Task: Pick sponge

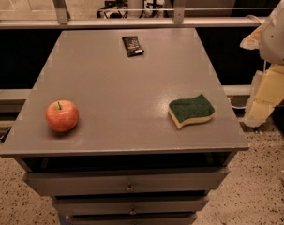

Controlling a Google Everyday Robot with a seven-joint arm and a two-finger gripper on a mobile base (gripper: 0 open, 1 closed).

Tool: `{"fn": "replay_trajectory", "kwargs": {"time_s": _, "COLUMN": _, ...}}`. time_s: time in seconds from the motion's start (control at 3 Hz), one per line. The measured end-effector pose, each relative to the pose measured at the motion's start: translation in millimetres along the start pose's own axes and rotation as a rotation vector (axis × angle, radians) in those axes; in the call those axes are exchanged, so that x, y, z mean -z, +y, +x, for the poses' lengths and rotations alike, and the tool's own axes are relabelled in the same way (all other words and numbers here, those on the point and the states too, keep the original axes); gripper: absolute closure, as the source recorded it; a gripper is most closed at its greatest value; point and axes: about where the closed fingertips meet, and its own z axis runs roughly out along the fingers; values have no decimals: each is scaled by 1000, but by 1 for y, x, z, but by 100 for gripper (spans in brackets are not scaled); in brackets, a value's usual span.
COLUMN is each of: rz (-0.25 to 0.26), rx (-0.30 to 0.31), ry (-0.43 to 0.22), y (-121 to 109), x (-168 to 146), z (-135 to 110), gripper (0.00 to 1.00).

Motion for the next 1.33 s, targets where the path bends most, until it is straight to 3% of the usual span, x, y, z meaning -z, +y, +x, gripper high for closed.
{"fn": "replay_trajectory", "kwargs": {"time_s": 0.33, "rz": 0, "rx": 0, "ry": 0, "y": 0, "x": 0, "z": 0, "gripper": 0}}
{"fn": "replay_trajectory", "kwargs": {"time_s": 0.67, "rz": -13, "rx": 31, "ry": -55, "y": -8, "x": -19, "z": -7, "gripper": 0}}
{"fn": "replay_trajectory", "kwargs": {"time_s": 1.0, "rz": -81, "rx": 67, "ry": -148, "y": -21, "x": -85, "z": -14, "gripper": 0}}
{"fn": "replay_trajectory", "kwargs": {"time_s": 1.33, "rz": -128, "rx": 101, "ry": -219, "y": -21, "x": -127, "z": -26, "gripper": 0}}
